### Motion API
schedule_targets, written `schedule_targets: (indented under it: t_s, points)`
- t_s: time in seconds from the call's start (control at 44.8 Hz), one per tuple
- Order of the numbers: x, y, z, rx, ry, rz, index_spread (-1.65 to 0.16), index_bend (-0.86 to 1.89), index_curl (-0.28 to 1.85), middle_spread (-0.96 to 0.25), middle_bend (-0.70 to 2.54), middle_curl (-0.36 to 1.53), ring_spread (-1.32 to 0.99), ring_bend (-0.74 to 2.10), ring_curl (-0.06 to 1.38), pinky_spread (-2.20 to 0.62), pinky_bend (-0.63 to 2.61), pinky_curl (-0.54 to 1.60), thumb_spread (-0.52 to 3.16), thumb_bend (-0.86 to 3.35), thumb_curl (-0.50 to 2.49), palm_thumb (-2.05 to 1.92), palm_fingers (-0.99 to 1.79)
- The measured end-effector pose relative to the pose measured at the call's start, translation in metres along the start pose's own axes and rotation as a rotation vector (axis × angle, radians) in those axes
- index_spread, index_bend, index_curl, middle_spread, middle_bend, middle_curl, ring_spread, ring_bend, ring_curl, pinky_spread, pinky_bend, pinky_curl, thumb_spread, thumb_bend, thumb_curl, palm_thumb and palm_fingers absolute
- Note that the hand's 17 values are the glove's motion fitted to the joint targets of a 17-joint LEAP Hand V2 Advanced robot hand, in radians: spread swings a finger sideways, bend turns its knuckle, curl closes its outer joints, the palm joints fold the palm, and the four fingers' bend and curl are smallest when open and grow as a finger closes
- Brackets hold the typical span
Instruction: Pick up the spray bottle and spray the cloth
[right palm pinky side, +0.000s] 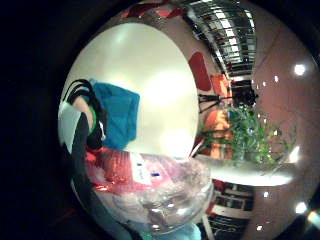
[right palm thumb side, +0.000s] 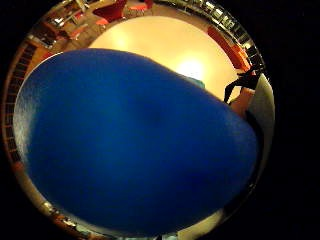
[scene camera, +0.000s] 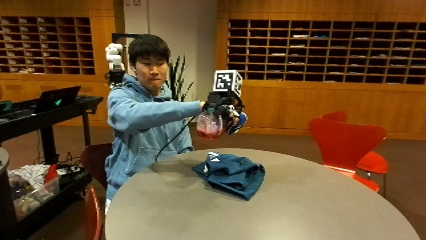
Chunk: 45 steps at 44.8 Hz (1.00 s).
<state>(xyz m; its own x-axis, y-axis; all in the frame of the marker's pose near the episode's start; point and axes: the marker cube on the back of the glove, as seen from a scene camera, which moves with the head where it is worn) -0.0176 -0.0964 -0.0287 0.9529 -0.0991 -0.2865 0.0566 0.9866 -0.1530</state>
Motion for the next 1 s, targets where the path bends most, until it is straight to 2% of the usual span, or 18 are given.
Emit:
schedule_targets:
  t_s: [0.268,0.469,0.804,1.005]
  points:
    - [0.017,-0.017,-0.058,0.422,-0.426,0.176,-0.23,0.28,0.51,-0.14,0.49,0.47,-0.20,0.49,0.43,-0.28,0.45,0.43,0.27,-0.04,0.76,0.88,1.35]
    - [-0.016,-0.029,-0.071,0.595,-0.880,0.254,-0.24,0.25,0.50,-0.14,0.48,0.46,-0.20,0.49,0.43,-0.27,0.48,0.43,0.29,-0.04,0.75,0.88,1.35]
    - [-0.079,-0.084,-0.027,0.567,-1.478,0.299,-0.24,0.21,0.50,-0.13,0.49,0.47,-0.19,0.51,0.43,-0.26,0.46,0.43,0.59,-0.04,0.67,0.84,1.35]
    - [-0.126,-0.125,0.019,0.476,-1.615,0.336,-0.23,0.21,0.50,-0.13,0.49,0.47,-0.18,0.51,0.43,-0.26,0.44,0.43,0.70,-0.03,0.62,0.84,1.34]
